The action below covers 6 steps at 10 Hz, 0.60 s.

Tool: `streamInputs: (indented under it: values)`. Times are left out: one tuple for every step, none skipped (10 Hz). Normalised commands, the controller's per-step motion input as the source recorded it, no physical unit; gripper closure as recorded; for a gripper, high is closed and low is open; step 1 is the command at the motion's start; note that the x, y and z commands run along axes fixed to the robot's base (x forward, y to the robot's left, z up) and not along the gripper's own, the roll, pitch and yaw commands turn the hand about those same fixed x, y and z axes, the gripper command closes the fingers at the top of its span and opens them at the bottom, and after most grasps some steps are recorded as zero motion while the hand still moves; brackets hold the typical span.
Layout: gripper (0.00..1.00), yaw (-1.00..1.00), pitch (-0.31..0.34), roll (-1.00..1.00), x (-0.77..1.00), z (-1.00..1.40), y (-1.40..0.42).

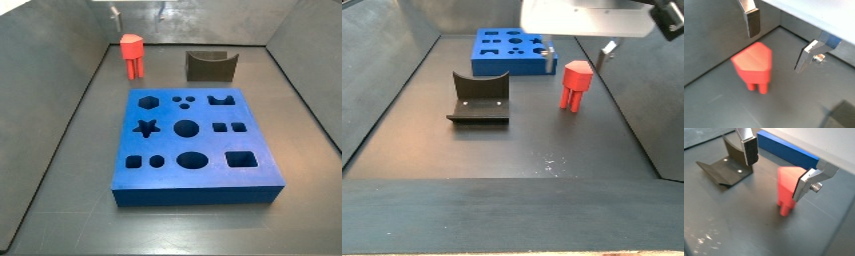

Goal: Pick up the 3 prong object. Move up. Move to above the board. Insert the 3 prong object.
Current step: Pick up the 3 prong object.

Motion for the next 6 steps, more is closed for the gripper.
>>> streamInputs:
  values:
    - [0.00,-0.02,-0.211,0.14,-0.39,-0.25,-0.33]
    - [0.00,0.00,-0.289,0.17,-0.36,-0.32,-0.35]
    - [0.00,0.00,-0.314,0.13,-0.07,-0.44,-0.31]
    - [0.00,0.00,-0.406,0.09,0.00,-0.58,-0.23]
    - [0.00,-0.05,-0.374,0.07,0.15,-0.64,-0.11]
    - [0.00,-0.09,-0.220,0.10,0.27,-0.61,-0.04]
